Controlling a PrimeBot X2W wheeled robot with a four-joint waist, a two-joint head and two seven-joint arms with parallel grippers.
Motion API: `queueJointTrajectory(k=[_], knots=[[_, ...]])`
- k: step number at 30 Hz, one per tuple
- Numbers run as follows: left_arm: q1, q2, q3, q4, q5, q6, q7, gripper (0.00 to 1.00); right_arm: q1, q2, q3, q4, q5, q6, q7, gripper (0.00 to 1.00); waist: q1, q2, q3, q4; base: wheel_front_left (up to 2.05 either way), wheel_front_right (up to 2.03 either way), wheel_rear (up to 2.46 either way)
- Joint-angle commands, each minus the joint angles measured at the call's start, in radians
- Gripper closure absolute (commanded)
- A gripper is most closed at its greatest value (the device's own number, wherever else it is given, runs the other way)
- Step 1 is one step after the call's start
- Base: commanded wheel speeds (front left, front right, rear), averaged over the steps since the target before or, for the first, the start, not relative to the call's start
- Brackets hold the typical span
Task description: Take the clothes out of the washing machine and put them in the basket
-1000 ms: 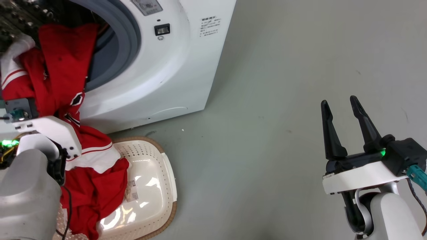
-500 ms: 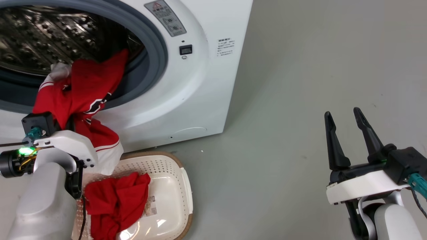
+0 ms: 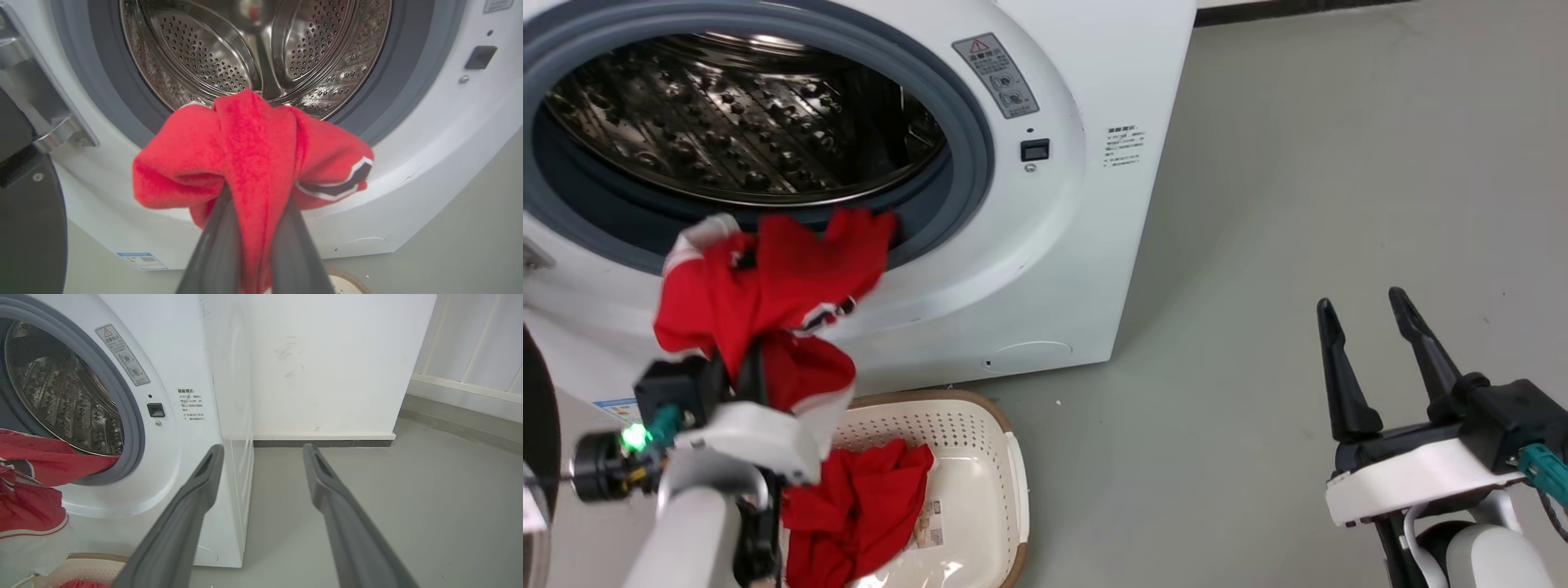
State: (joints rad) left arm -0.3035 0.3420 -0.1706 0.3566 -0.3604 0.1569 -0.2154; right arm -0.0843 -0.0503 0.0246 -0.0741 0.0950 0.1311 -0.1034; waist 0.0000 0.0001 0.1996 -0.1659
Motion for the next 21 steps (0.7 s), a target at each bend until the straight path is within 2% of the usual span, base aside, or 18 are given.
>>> queueJointTrajectory(k=[1, 6, 9, 14, 21], knots=[[0.047, -0.006, -0.005, -0.043, 0.002, 0.015, 0.014, 1.0, 0.016, 0.0, 0.001, -0.009, -0.006, -0.001, 0.006, 0.0, 0.0, -0.0001, -0.012, 0.013, 0.0, 0.0, 0.0], [0.194, -0.031, -0.034, -0.198, 0.0, 0.063, 0.075, 1.0, 0.033, 0.0, 0.003, -0.026, -0.018, -0.001, 0.023, 0.0, 0.0, -0.0001, -0.024, 0.036, 0.0, 0.0, 0.0], [0.261, -0.045, -0.05, -0.253, -0.012, 0.074, 0.103, 1.0, 0.032, 0.0, 0.003, -0.039, -0.023, -0.001, 0.031, 0.0, 0.0, -0.0001, -0.017, 0.05, 0.0, 0.0, 0.0], [0.329, -0.072, -0.066, -0.24, -0.035, 0.08, 0.111, 1.0, 0.027, 0.0, 0.009, -0.051, -0.03, -0.001, 0.041, 0.0, 0.0, -0.0001, -0.006, 0.064, 0.0, 0.0, 0.0], [0.306, -0.109, -0.068, -0.158, -0.06, 0.076, 0.072, 1.0, -0.001, 0.0, 0.019, -0.071, -0.039, -0.001, 0.049, 0.0, 0.0, -0.0001, 0.052, 0.056, 0.0, 0.0, 0.0]])
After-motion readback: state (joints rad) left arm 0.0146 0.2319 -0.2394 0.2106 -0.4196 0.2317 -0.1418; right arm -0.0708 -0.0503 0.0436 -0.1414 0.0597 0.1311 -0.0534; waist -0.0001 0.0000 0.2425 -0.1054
